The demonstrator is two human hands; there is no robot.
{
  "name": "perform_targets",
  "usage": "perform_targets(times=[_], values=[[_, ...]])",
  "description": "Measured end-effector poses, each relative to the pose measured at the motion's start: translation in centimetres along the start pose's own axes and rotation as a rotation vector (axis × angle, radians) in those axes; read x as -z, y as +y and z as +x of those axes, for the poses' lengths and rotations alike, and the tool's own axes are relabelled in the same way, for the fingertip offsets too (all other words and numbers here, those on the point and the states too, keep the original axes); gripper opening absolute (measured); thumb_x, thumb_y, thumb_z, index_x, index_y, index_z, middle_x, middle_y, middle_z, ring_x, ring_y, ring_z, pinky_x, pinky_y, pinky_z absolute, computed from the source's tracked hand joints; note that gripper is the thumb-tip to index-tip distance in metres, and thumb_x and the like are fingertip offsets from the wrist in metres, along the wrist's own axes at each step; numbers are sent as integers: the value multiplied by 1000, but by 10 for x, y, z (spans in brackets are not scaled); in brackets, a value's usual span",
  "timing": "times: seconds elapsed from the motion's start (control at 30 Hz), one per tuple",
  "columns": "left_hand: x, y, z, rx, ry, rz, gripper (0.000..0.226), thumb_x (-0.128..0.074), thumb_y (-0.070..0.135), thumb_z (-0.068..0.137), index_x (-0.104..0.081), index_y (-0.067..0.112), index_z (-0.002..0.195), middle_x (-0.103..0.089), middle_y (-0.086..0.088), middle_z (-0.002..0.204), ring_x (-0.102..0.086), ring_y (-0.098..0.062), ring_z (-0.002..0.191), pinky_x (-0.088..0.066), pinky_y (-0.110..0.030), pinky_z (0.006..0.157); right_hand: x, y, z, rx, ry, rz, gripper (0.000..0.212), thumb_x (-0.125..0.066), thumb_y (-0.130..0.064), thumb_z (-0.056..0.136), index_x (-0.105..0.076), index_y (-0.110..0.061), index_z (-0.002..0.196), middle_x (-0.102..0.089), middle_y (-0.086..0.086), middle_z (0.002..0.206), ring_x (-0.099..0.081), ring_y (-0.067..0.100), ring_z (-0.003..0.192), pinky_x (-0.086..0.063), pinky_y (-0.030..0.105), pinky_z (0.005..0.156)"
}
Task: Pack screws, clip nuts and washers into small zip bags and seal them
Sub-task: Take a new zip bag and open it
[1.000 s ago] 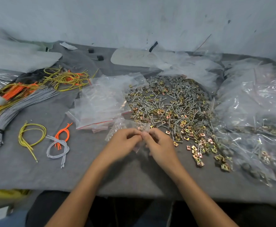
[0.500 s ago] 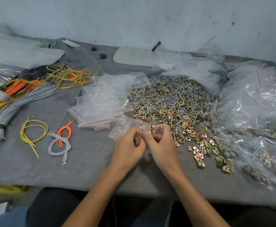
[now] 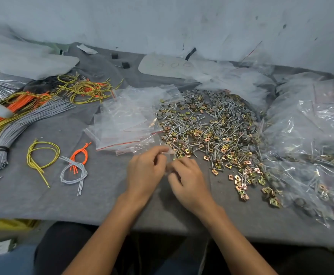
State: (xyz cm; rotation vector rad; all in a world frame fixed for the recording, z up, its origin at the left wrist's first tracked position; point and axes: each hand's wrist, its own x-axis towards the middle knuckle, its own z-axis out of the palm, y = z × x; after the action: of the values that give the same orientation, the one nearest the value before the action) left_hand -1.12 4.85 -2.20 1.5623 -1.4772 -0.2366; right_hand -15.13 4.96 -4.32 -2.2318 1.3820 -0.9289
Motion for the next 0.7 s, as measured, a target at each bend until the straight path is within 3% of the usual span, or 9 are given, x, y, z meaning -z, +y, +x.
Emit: perform_targets(times=[0.1,0.23,0.4,0.5,0.57,0.7], values=[[-2,-5,-5,-17,-17,12,29,-56,19,83,-78,25,101,-76,1,82,-70,-26,73,-56,-36,68,0,0,-1,38,-44,-49,12,-56,-17,82,-60,-15,93,-56,-2,93,-46,18,90,-43,38,81],[-4,-8,-5,23,-12,-31,31,-57,18,82,-79,28,102,-75,1,76,-68,-26,68,-57,-37,66,-3,1,0,64,-89,-217,24,-54,-15,88,-65,-16,109,-56,6,108,-47,27,97,-42,42,85],[-6,-9,-4,24,-69,-46,35,-56,21,83,-77,31,109,-71,-2,72,-63,-23,64,-55,-35,64,0,-1,-3,62,2,-182,8,-58,-11,93,-61,-14,100,-56,6,104,-49,26,92,-44,42,80],[-7,-8,-1,3,-122,-53,36,-55,22,84,-75,32,112,-69,-1,70,-56,-16,59,-53,-34,61,2,-1,-1,10,16,-168,20,-61,-12,92,-59,-17,111,-56,3,103,-50,25,93,-45,41,79],[-6,-8,4,5,-148,-54,37,-54,23,84,-75,32,112,-71,0,73,-61,-20,63,-54,-35,64,5,-2,3,3,-31,-175,32,-61,-18,91,-58,-19,124,-56,2,107,-51,24,97,-45,39,83],[-4,-12,23,-114,-90,59,35,-55,22,85,-77,26,111,-77,-2,90,-71,-27,78,-56,-35,70,18,1,21,-14,-130,-124,47,-39,-31,92,-60,-22,133,-55,4,112,-48,23,105,-40,36,94]])
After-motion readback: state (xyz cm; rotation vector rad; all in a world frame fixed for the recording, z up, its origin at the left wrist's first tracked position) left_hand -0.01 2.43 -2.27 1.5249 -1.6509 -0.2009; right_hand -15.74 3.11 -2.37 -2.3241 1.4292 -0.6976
